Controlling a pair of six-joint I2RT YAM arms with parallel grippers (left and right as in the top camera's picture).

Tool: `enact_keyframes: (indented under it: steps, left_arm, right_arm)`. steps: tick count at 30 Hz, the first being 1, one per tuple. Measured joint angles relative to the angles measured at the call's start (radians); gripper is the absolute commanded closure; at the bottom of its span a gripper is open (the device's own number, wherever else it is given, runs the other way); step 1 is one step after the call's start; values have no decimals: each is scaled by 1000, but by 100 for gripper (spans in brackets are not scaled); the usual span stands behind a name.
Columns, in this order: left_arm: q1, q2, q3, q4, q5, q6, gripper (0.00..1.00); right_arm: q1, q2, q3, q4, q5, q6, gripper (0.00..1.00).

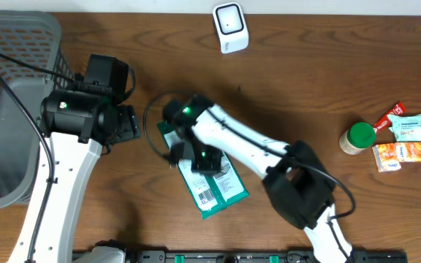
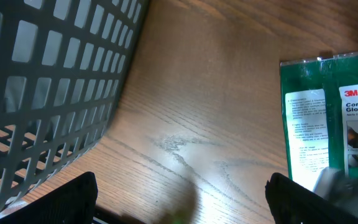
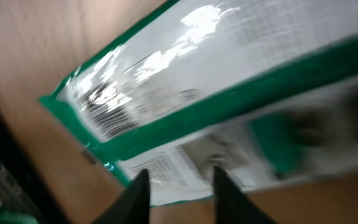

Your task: Scan the item barcode

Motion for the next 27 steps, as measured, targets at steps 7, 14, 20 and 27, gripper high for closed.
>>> enact_keyframes:
  steps: [7,14,20,27]
  left_arm:
    - [0,0,0,0,0,0,12]
    - [0,0,0,0,0,0,12]
    - [0,0,0,0,0,0,12]
    - [0,0,0,0,0,0,12]
  right_arm:
    - [-183,-56,34,114,-68,162,47]
    - [-356,-50,11,275,-273,230,46]
    - [-367,-21,-122,442,-364,289,40]
    - [-326,3,-257,558,-486,365,34]
